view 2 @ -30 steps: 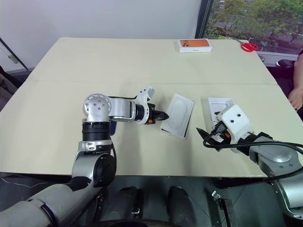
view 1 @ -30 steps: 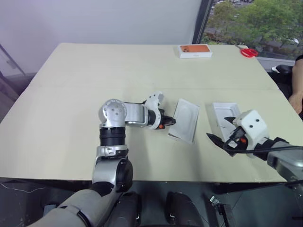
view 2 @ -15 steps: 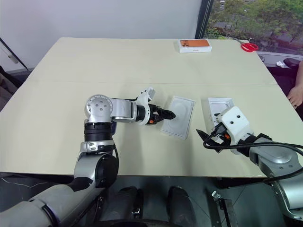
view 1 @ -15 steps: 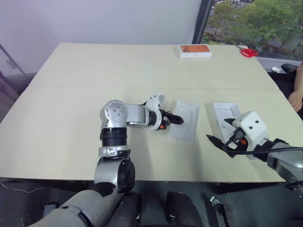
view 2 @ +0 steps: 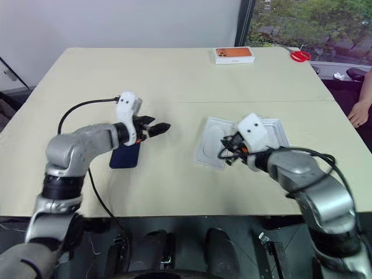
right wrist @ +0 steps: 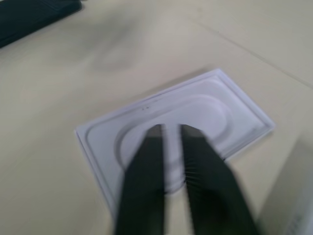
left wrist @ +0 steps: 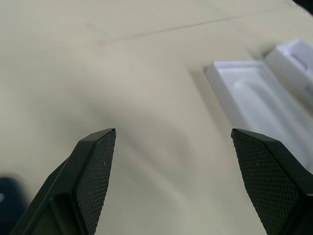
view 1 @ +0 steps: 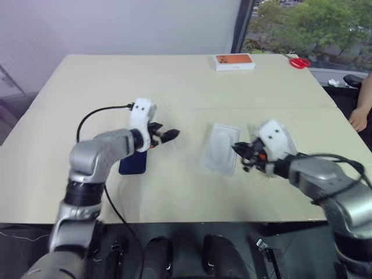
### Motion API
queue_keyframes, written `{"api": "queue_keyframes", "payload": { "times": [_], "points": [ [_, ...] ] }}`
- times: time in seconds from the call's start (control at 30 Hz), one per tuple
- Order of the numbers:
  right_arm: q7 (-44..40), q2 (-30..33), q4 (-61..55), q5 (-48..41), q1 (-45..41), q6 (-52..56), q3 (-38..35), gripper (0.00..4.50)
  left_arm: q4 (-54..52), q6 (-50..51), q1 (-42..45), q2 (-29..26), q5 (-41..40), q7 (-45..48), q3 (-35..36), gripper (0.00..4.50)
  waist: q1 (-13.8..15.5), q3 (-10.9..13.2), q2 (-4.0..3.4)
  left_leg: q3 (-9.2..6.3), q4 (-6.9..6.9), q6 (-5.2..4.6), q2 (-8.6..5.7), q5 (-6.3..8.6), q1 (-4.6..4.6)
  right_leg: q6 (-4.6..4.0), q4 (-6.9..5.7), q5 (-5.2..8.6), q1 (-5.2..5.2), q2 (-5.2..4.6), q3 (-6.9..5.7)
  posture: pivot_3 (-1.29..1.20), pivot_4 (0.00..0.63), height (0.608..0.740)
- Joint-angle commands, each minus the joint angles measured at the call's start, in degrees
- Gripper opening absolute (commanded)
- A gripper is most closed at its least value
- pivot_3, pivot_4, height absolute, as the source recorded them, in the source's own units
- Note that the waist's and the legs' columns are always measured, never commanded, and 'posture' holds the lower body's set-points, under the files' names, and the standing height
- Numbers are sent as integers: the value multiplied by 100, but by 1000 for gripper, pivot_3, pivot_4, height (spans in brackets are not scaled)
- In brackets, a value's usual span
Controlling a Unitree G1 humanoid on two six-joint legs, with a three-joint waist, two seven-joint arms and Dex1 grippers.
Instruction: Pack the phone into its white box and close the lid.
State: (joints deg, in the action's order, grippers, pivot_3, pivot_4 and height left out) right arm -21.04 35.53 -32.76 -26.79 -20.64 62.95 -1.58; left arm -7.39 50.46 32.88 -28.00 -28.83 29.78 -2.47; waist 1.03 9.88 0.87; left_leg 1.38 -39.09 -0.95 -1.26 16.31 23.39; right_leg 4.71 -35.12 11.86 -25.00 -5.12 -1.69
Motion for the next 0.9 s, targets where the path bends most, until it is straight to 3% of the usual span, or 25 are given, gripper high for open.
{"api": "queue_keyframes", "payload": {
  "times": [0.03,0.17,0.3,0.67,0.9],
  "points": [
    [280,-139,350,291,-369,197,329,51,-328,-1459,-324,-394,327,1135,-232,3949,-5,0,-1,4,0,-3,-1,2,3,-1,3,-1,-4,-5,1,0,150,740],
    [601,-649,1282,541,-931,344,467,51,-503,-2614,-1023,-1028,549,2377,-403,3949,-68,0,-3,17,0,-23,-13,13,12,-1,7,-1,-14,-25,8,0,150,740],
    [658,-884,1784,695,-1177,357,534,51,-549,-2765,-1265,-1146,364,2819,-323,3949,-45,1,-4,14,2,-27,-11,15,12,0,0,-1,-19,-25,6,0,150,740],
    [1078,-1474,3822,1614,-1934,-624,758,51,-581,-2672,-1351,-897,456,2685,-349,3949,-107,1,-5,16,-2,-33,-10,16,9,28,-8,-16,-15,9,-3,0,150,740],
    [1026,-1585,4160,1893,-2014,-991,751,51,-787,-2582,-1464,-790,446,2603,-380,3949,-169,1,-5,15,-2,-34,-6,16,7,34,-10,-17,-10,14,-4,0,150,740]
  ]
}}
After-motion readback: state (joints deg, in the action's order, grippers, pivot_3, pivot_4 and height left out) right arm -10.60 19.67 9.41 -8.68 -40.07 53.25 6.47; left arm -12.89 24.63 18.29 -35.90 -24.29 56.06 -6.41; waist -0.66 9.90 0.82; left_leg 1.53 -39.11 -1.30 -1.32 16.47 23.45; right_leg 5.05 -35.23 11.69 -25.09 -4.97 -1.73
